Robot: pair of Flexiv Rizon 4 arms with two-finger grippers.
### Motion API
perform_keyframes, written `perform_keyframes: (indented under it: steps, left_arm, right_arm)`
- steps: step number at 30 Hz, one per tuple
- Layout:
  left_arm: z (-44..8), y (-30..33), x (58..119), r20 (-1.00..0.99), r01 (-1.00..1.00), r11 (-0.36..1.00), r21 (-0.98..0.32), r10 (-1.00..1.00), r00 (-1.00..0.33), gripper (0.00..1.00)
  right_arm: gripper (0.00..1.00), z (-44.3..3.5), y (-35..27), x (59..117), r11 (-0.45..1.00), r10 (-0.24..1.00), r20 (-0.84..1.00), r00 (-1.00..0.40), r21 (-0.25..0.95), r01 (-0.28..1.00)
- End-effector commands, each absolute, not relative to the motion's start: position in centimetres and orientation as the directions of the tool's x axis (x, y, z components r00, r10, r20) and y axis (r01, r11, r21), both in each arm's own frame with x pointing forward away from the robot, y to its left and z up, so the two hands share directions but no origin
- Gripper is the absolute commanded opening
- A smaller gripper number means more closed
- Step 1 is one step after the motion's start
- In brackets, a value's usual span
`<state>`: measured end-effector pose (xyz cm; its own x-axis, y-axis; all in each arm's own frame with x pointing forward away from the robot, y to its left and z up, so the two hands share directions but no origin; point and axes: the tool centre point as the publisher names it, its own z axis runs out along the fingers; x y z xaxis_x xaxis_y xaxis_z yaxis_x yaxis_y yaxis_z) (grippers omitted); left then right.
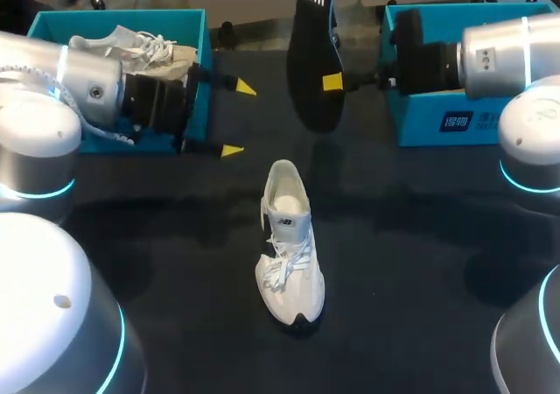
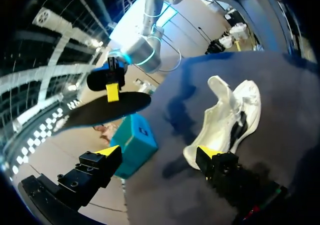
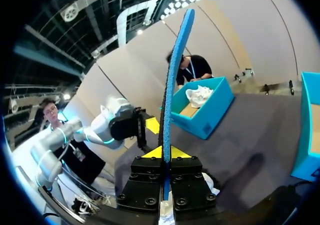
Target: Take the shoe out of the shoebox, open the shoe tongue, remove and reinsert the insole, then place the shoe into the shoebox
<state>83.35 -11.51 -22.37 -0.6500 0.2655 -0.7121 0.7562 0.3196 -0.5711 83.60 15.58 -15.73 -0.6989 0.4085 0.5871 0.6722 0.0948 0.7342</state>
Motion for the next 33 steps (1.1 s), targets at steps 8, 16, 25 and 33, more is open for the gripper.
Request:
perform_keyframes:
  steps: [8, 16, 25, 33]
  left_arm:
    - [-23.4, -8.1, 81.6, -0.521, 0.635, 0.445, -0.632, 0.363, -0.773, 1.0]
    - [-24.4, -6.8, 79.7, -0.411, 0.558, 0.569, -0.605, 0.377, -0.83, 1.0]
    - [-25.2, -6.3, 77.8, -0.267, 0.409, 0.684, -0.604, 0.31, -0.913, 1.0]
    - [-26.7, -6.3, 77.2, -0.163, 0.277, 0.759, -0.59, 0.224, -0.961, 1.0]
  right_arm:
    - [0.0, -16.7, 16.0, 83.1, 0.139, 0.391, 0.523, -0.757, 0.78, 0.61]
    - [0.0, -18.2, 16.3, 83.1, 0.136, 0.347, 0.516, -0.783, 0.798, 0.586]
    - [0.0, -19.1, 16.9, 82.9, 0.144, 0.32, 0.483, -0.815, 0.825, 0.546]
    - [0.0, -20.1, 16.7, 83.4, 0.176, 0.3, 0.457, -0.837, 0.836, 0.52]
